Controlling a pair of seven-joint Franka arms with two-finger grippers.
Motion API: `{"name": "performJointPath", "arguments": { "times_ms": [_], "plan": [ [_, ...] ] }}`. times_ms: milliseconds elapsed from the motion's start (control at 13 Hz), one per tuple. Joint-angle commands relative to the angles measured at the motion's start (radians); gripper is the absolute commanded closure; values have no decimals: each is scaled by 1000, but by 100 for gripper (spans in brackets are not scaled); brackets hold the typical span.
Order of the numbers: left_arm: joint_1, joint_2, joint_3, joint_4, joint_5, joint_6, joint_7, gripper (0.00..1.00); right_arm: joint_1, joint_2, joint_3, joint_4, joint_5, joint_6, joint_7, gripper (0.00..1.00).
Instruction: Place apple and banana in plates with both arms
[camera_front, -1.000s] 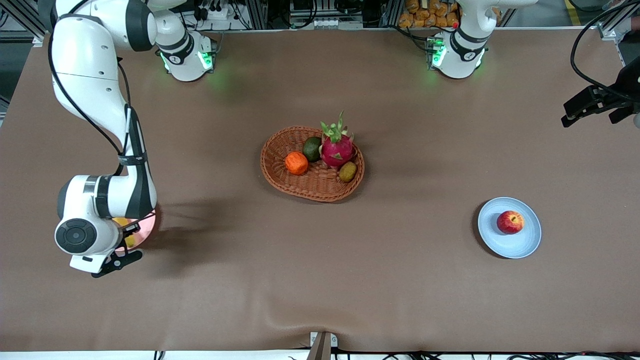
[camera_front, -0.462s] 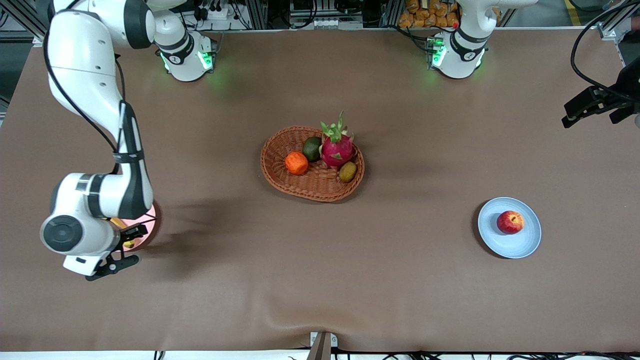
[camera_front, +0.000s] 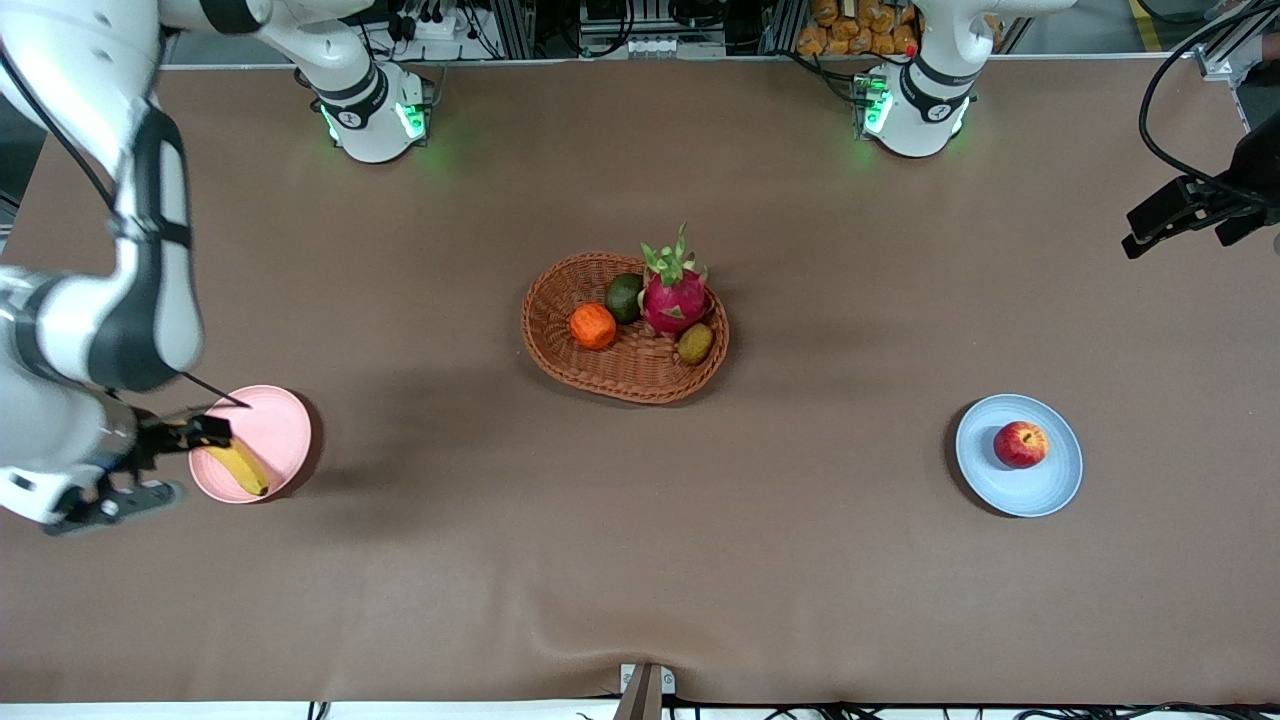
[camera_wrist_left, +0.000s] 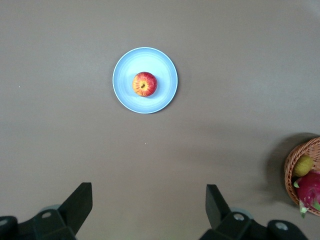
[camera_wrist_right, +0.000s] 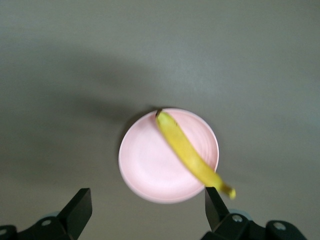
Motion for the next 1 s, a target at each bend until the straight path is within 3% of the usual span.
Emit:
{"name": "performJointPath", "arguments": {
  "times_ms": [0,154,231,462,923],
  "plan": [
    [-9,-24,-1,-19,19,9,-22,0,-23,-187,21,-142,24,-15,4,0],
    [-10,-24,-1,-19,19,8,-14,0,-35,-282,29,-206,24,-15,43,0],
    [-10,-26,-1,-19,19,6,-12,0,-55,-332,61,-254,23,-16,78,0],
    [-18,-27,-1,-22,19,3,-12,0,-214,-469,234,-372,13,-19,173,0],
    [-16,-35,-3,-25,19,-3,-12,0,-227,-540,304,-326,-71,-178,357,0]
  ]
}}
